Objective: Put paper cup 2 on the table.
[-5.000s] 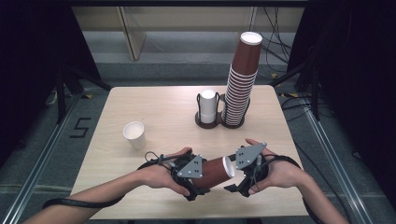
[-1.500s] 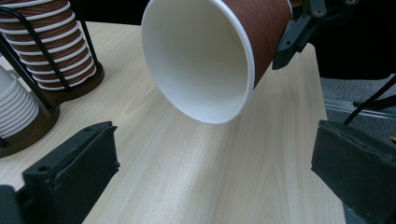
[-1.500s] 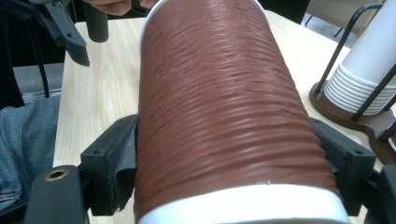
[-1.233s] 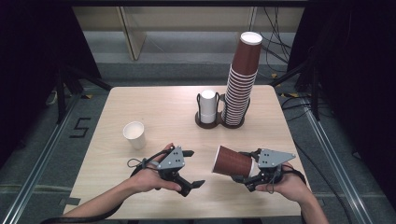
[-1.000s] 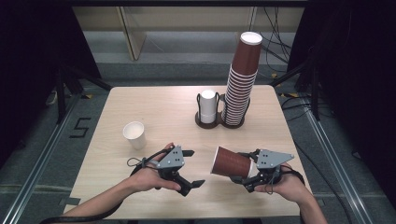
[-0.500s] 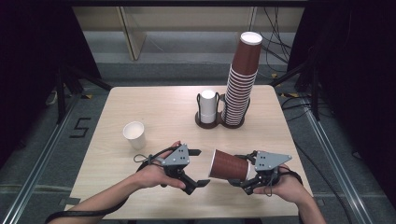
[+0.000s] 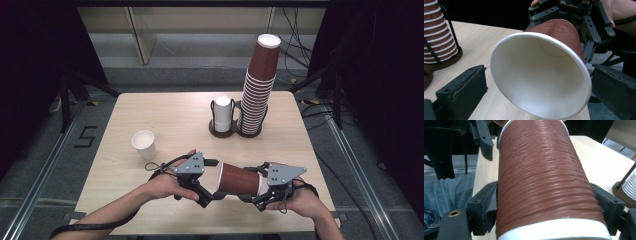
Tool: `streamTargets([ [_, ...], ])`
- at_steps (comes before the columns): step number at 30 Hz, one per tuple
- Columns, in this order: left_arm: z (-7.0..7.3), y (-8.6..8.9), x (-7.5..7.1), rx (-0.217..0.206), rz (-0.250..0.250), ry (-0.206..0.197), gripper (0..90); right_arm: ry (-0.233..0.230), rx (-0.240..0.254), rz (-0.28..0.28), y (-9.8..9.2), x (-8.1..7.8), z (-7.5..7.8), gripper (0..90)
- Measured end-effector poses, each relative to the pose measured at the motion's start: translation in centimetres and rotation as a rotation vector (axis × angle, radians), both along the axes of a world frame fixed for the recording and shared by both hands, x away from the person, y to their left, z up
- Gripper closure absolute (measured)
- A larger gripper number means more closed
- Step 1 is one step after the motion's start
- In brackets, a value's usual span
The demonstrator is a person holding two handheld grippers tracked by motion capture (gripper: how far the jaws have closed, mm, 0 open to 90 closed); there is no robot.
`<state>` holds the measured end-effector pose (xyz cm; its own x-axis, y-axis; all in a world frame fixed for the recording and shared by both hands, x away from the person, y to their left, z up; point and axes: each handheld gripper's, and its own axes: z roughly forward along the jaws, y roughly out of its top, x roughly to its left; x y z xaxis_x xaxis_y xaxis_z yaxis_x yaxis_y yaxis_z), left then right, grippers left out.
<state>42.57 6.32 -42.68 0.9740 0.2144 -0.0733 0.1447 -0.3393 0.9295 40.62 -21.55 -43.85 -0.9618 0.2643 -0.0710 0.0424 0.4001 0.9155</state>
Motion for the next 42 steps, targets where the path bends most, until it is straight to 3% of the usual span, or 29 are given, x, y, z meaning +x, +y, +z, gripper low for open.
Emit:
streamTargets([
  [1,-0.1,-0.1,0.0,0.005,-0.002,0.004,0.0,-0.022,-0.003,0.011,0.0,0.2,0.0,20.3],
  [8,-0.7,-0.6,0.3,0.017,-0.025,0.036,0.0,-0.015,-0.002,0.035,0.3,0.0,-0.1,20.4],
  [11,-0.7,-0.8,0.2,0.027,-0.038,0.03,0.0,-0.006,-0.006,0.045,0.4,-0.1,-0.2,20.4],
  [25,-0.8,-1.3,-0.2,-0.018,-0.081,0.054,3.0,-0.013,0.046,0.091,0.8,-0.2,-0.1,20.3],
  [33,-0.4,-1.0,-0.3,0.013,-0.071,0.03,5.3,0.014,0.04,0.105,1.2,0.1,-0.3,20.2],
  [42,-0.1,-1.2,-0.4,0.057,-0.079,-0.014,6.2,0.037,-0.006,0.103,1.4,0.2,-0.1,20.1],
])
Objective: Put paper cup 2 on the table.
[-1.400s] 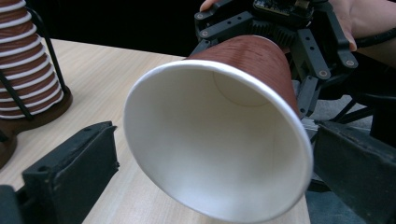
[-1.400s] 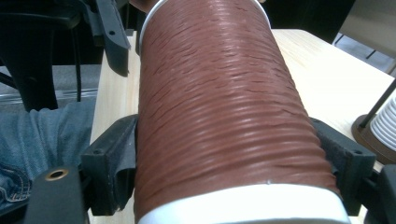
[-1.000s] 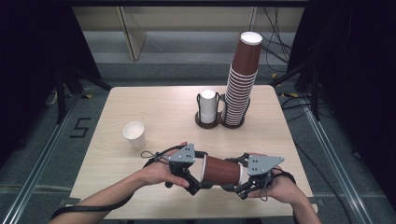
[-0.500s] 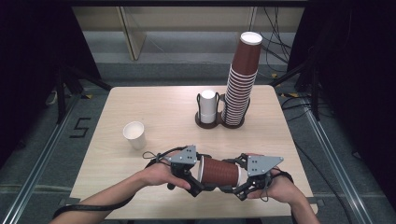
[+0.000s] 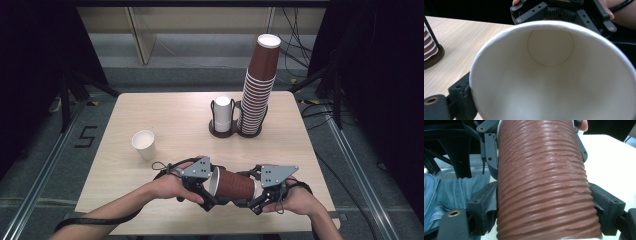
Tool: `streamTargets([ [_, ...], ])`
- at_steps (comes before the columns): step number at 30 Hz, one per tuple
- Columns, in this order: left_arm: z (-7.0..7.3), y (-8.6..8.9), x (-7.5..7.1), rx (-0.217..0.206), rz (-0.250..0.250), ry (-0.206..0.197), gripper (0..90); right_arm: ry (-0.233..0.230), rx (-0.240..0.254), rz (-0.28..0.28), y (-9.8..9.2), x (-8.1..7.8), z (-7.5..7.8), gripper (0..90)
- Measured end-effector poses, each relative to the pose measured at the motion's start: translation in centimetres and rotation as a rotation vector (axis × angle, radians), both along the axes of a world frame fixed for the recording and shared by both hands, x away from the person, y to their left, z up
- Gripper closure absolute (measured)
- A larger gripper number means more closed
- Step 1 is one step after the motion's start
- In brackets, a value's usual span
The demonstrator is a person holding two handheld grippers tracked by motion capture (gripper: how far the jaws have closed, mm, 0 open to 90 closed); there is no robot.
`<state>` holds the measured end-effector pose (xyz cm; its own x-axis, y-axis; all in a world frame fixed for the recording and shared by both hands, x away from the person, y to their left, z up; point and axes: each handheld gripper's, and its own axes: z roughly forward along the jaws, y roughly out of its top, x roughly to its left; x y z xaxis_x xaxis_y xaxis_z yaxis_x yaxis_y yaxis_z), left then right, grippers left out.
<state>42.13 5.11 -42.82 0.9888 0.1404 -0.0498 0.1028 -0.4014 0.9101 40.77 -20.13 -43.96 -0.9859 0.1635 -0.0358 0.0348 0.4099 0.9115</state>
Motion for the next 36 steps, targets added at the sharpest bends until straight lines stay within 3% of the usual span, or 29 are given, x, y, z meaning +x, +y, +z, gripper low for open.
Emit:
streamTargets([
  [3,0.2,-0.1,0.1,0.021,-0.002,-0.027,6.2,0.011,-0.022,-0.007,0.0,0.0,0.2,19.8],
  [7,1.0,-0.3,0.2,0.044,0.005,-0.081,6.3,0.017,-0.064,-0.032,0.1,0.2,0.4,13.5],
  [10,1.3,-0.3,0.2,0.06,0.007,-0.096,6.4,0.032,-0.087,-0.046,0.2,0.1,0.2,7.7],
  [11,1.4,-0.2,0.2,0.099,0.008,-0.121,6.5,0.025,-0.087,-0.062,0.2,0.1,0.1,5.5],
  [13,1.5,-0.2,0.1,0.135,0.004,-0.14,6.6,0.024,-0.09,-0.078,0.2,0.2,0.0,2.5],
  [17,1.7,-0.3,0.1,0.179,0.0,-0.178,6.5,0.024,-0.097,-0.105,0.0,0.2,-0.2,0.5],
  [23,2.2,-0.4,0.3,0.205,0.008,-0.192,6.5,0.022,-0.094,-0.147,-1.1,0.1,-0.3,0.5],
  [26,2.4,-0.3,0.6,0.238,0.005,-0.201,6.5,0.02,-0.096,-0.168,-1.9,-0.2,-0.2,0.5],
  [27,2.4,-0.4,0.6,0.227,0.012,-0.206,6.5,0.018,-0.087,-0.174,-2.1,-0.3,-0.2,0.6],
  [36,2.6,-0.5,1.0,0.304,0.002,-0.217,6.5,0.01,-0.075,-0.213,-3.4,-0.6,-0.1,0.9],
])
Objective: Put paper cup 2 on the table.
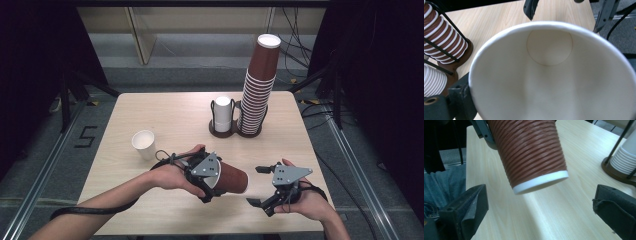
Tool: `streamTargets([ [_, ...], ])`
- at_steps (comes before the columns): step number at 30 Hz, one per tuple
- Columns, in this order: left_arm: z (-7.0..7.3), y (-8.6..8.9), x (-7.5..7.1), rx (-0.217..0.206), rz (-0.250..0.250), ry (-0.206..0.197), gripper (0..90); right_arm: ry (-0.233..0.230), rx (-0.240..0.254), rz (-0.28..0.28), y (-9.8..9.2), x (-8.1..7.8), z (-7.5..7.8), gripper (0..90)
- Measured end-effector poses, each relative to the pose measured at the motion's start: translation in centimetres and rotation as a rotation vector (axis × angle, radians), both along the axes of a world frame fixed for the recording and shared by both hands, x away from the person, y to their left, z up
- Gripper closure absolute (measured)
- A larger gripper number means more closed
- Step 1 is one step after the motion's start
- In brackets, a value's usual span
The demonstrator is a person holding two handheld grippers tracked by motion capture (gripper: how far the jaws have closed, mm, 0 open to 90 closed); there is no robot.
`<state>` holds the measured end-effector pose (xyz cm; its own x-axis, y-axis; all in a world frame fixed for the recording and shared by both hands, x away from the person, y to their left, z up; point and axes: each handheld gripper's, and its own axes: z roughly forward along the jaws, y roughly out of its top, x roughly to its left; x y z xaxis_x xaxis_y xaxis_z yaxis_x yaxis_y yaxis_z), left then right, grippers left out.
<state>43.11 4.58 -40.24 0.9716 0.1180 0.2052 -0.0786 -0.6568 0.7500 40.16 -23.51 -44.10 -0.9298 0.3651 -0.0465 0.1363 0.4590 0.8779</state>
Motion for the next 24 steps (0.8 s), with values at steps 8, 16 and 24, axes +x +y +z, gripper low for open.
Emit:
streamTargets([
  [8,0.4,-0.5,0.2,0.076,-0.014,-0.017,6.5,-0.035,-0.013,0.0,0.4,-0.2,0.8,1.4],
  [16,0.7,-0.8,0.3,0.165,-0.027,-0.035,6.5,-0.059,-0.037,0.008,1.5,0.2,1.6,2.2],
  [24,0.6,-0.7,0.4,0.212,-0.021,-0.049,6.5,-0.067,-0.063,0.032,3.0,0.7,1.8,3.3],
])
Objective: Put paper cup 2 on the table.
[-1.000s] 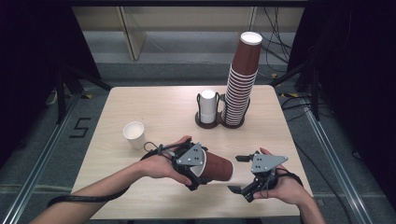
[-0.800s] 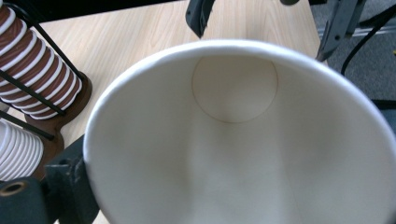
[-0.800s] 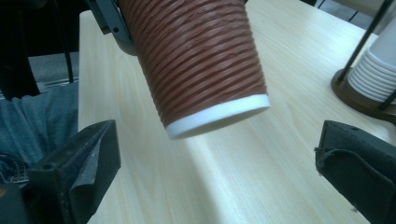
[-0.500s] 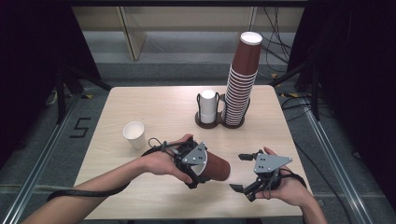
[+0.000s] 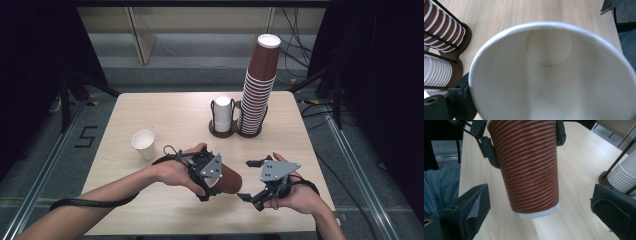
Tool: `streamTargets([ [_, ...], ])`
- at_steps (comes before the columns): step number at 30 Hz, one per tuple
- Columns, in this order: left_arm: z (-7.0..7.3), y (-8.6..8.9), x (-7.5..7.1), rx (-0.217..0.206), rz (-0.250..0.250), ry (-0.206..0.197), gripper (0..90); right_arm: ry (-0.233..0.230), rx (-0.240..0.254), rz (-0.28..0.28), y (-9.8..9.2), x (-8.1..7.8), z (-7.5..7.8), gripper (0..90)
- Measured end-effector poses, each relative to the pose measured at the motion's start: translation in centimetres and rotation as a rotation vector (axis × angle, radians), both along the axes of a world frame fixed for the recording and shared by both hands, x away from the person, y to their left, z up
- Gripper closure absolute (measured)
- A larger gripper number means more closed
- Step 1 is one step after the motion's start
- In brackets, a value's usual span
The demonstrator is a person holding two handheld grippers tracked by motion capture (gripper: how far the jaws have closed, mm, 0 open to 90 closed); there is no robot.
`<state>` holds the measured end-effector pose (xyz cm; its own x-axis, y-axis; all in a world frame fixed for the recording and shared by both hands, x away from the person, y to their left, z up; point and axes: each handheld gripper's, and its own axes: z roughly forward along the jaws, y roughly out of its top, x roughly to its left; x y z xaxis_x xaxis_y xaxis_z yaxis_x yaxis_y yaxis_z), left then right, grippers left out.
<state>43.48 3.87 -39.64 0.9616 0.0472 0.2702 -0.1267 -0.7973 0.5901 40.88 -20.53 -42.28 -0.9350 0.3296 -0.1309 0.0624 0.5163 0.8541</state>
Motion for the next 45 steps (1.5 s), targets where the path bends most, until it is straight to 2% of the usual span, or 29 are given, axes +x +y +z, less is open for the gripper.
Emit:
streamTargets([
  [1,0.1,0.0,0.0,0.003,-0.002,0.0,6.5,0.013,-0.001,0.0,0.1,0.0,0.0,3.4],
  [2,0.1,0.0,-0.1,0.006,-0.005,-0.001,6.5,-0.005,-0.001,0.002,0.2,0.1,0.1,3.5],
  [8,0.3,-0.1,-0.1,0.023,-0.011,-0.004,6.5,-0.009,-0.017,0.015,0.9,0.2,0.3,3.8],
  [14,0.3,0.0,-0.1,0.065,-0.011,-0.011,6.5,0.001,-0.028,0.02,1.4,0.3,0.6,4.0],
  [17,0.4,-0.1,0.0,0.077,-0.012,-0.015,6.5,-0.024,-0.034,0.037,1.6,0.6,0.6,4.1],
  [19,0.4,-0.1,0.0,0.086,-0.014,-0.016,6.5,-0.009,-0.035,0.036,1.8,0.5,0.6,4.2],
  [20,0.4,-0.2,0.0,0.091,-0.015,-0.018,6.4,0.005,-0.03,0.038,1.9,0.5,0.5,4.2],
  [21,0.4,-0.2,0.0,0.093,-0.016,-0.018,6.4,-0.007,-0.037,0.041,2.0,0.5,0.5,4.3],
  [22,0.4,-0.3,0.0,0.095,-0.017,-0.017,6.4,0.01,-0.037,0.043,2.2,0.5,0.4,4.3],
  [26,0.5,-0.5,0.0,0.102,-0.025,-0.023,6.5,-0.008,-0.049,0.051,2.5,0.7,0.1,4.5],
  [27,0.5,-0.6,-0.1,0.106,-0.029,-0.023,6.5,0.013,-0.05,0.052,2.7,0.7,-0.1,5.0],
  [32,0.6,-0.8,-0.2,0.115,-0.041,-0.024,6.4,0.012,-0.064,0.069,3.3,0.8,-0.5,7.0],
  [33,0.6,-0.8,-0.2,0.117,-0.042,-0.024,6.5,-0.005,-0.068,0.072,3.4,0.9,-0.6,7.6],
  [35,0.6,-0.8,-0.2,0.116,-0.042,-0.022,6.5,0.011,-0.069,0.079,3.6,0.9,-0.7,8.3],
  [36,0.6,-0.7,-0.2,0.116,-0.044,-0.023,6.5,0.015,-0.077,0.087,3.8,0.9,-0.9,12.9],
  [37,0.5,-0.7,-0.2,0.106,-0.038,-0.018,6.5,-0.001,-0.081,0.093,3.8,1.0,-0.9,14.2],
  [42,0.2,-0.7,-0.5,0.13,-0.057,-0.02,6.5,0.01,-0.087,0.102,4.0,0.9,-1.3,15.0],
  [45,0.2,-0.7,-0.6,0.128,-0.06,-0.018,6.5,0.024,-0.096,0.114,4.1,0.8,-1.6,15.0],
])
